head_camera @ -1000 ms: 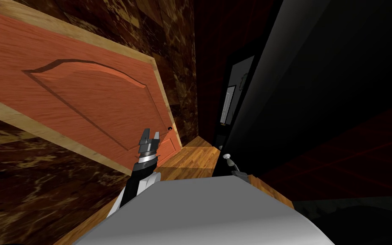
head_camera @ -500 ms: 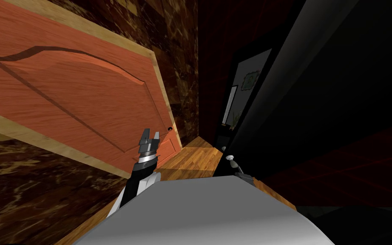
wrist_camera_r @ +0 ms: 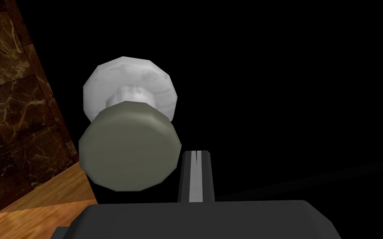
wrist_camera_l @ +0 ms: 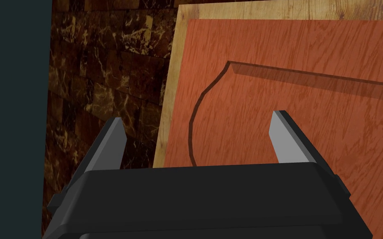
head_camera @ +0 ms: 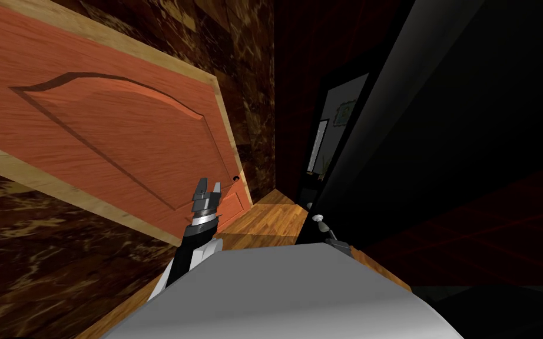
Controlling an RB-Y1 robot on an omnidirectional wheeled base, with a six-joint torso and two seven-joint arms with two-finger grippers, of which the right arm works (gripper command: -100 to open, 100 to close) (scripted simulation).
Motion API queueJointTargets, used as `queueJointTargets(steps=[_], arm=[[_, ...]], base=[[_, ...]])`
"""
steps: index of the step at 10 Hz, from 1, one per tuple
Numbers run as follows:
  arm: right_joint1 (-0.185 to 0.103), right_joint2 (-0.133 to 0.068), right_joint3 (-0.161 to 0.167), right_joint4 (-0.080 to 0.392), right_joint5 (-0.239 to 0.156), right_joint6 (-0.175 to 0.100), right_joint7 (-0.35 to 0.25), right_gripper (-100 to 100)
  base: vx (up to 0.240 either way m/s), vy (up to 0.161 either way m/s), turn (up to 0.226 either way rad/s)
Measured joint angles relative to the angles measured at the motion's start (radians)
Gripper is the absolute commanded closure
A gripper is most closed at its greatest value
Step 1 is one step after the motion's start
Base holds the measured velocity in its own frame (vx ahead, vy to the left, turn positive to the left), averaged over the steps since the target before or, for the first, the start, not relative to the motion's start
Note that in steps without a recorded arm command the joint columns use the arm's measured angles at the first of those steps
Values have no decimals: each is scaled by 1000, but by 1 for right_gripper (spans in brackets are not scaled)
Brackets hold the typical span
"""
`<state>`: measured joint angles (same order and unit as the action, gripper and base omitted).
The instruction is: Pull the door open
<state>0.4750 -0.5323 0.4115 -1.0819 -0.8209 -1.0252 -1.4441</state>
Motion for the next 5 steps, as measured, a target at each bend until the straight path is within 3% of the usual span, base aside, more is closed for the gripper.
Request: queueJointTargets(steps=[3, 5], arm=[[-10, -9, 12, -4, 18, -10, -7, -100], [-18, 0, 41, 1, 44, -29, -15, -100]], base=[[-206, -37, 110], [-209, -1, 105]])
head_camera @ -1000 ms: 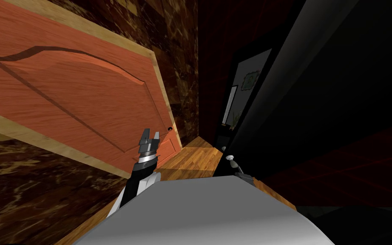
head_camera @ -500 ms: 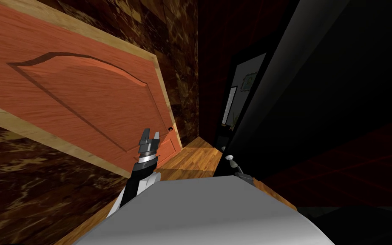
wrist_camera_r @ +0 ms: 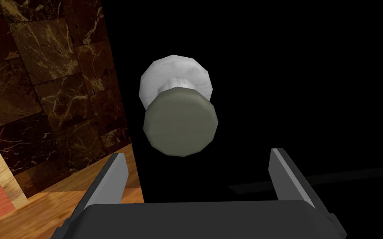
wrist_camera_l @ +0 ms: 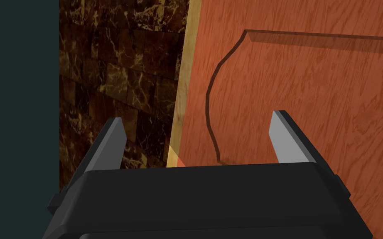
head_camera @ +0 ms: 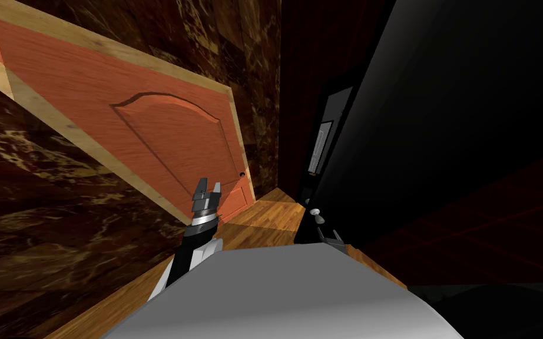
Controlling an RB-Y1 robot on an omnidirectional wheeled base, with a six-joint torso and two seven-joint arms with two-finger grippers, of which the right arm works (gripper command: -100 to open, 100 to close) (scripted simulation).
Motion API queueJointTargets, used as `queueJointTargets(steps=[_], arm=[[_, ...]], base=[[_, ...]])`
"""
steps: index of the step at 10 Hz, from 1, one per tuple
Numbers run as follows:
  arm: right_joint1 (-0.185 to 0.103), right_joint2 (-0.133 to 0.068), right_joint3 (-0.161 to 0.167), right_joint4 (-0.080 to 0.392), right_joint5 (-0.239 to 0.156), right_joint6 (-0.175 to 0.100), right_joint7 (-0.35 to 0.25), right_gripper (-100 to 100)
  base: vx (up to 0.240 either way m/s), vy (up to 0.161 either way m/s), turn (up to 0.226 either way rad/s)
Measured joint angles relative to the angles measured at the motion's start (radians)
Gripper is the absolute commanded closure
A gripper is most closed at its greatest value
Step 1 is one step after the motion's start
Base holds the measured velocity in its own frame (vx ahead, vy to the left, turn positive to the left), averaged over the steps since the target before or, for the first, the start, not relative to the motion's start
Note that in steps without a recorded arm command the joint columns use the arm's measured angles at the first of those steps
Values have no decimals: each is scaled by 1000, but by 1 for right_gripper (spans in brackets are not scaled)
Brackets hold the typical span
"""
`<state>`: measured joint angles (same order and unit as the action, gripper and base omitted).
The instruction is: Pull the door open
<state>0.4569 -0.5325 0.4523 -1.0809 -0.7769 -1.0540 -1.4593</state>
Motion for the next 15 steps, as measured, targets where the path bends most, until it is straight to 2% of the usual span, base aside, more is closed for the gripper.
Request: queueJointTargets(steps=[3, 5, 9, 10, 15], arm=[[-17, 5, 28, 12, 28, -24, -15, -100], [-25, 6, 37, 18, 38, -32, -21, -100], [-67, 19, -4, 74, 16, -22, -41, -100], [-69, 19, -5, 75, 16, -22, -42, 100], [-67, 16, -6, 77, 15, -20, -41, 100]], base=[[-193, -68, 89], [10, -8, 83], [200, -8, 124], [-6, -6, -43], [-23, -1, 1]])
